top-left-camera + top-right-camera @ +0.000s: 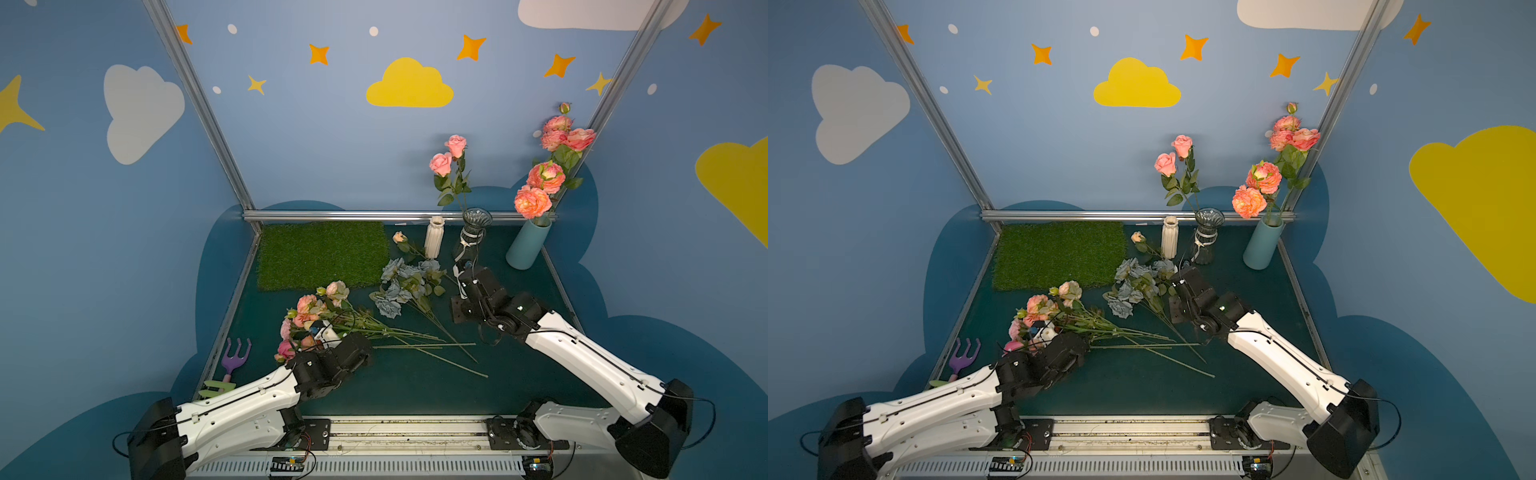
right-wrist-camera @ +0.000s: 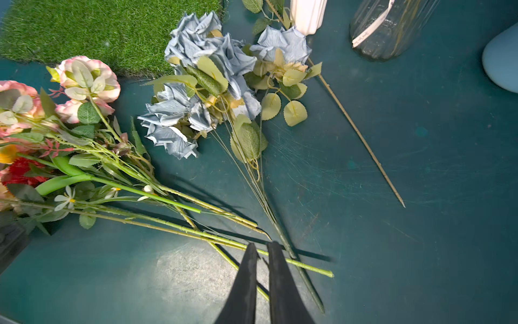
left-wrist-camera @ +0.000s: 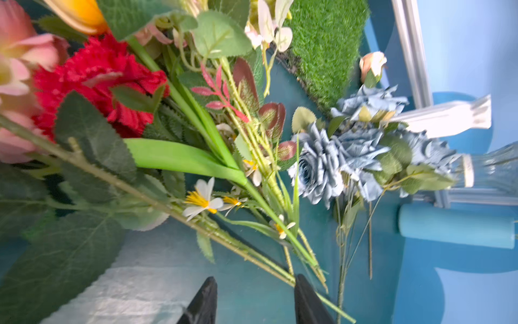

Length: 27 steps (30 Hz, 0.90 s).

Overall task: Place the pink flowers into the vase
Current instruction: Pick up the flower at the center of the board.

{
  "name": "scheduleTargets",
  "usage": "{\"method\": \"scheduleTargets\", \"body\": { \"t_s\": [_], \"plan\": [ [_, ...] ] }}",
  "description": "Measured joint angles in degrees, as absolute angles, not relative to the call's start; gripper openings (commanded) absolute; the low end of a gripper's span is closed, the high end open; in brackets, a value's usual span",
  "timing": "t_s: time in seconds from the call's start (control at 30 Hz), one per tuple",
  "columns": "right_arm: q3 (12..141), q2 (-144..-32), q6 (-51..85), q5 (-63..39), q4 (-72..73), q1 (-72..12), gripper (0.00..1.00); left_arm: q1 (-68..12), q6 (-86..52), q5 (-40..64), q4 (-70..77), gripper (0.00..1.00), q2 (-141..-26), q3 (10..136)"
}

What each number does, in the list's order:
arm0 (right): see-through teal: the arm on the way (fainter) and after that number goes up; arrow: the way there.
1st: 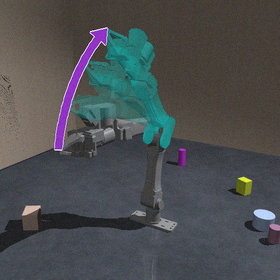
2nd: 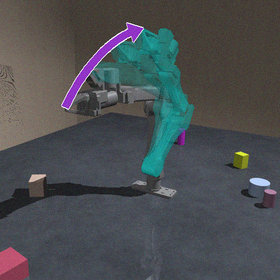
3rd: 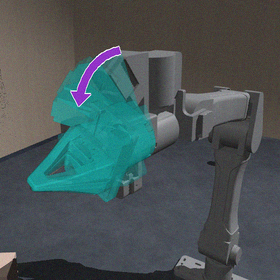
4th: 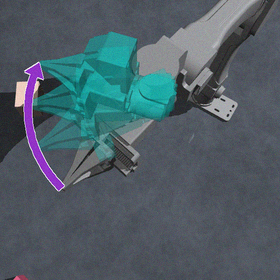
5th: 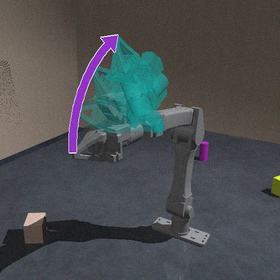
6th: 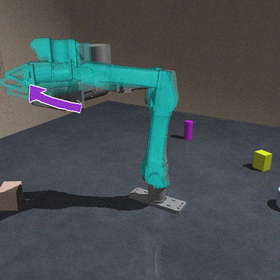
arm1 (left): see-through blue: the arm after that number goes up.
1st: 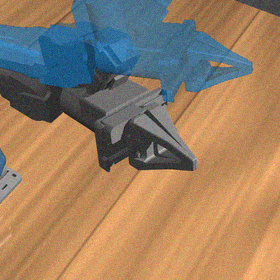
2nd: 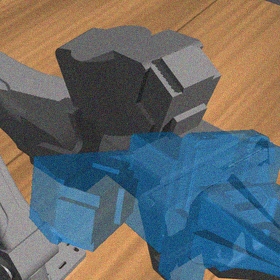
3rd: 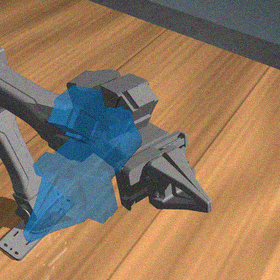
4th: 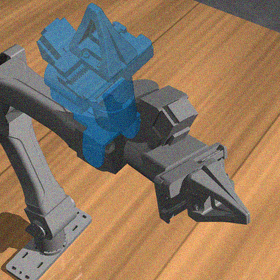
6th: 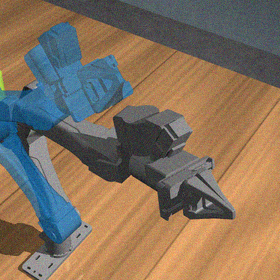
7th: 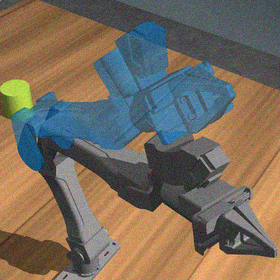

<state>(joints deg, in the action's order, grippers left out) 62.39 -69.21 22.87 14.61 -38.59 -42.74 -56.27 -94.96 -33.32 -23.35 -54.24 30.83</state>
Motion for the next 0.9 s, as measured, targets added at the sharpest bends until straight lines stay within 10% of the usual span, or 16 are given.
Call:
{"method": "scheduleTargets", "body": {
  "t_s": [0.9],
  "plan": [
    [59.42,-66.06,22.33,16.69,-37.36,-41.34,0.13,-47.72,-109.27,-28.14,-15.05,0.44,-57.01,23.55]
  ]
}}
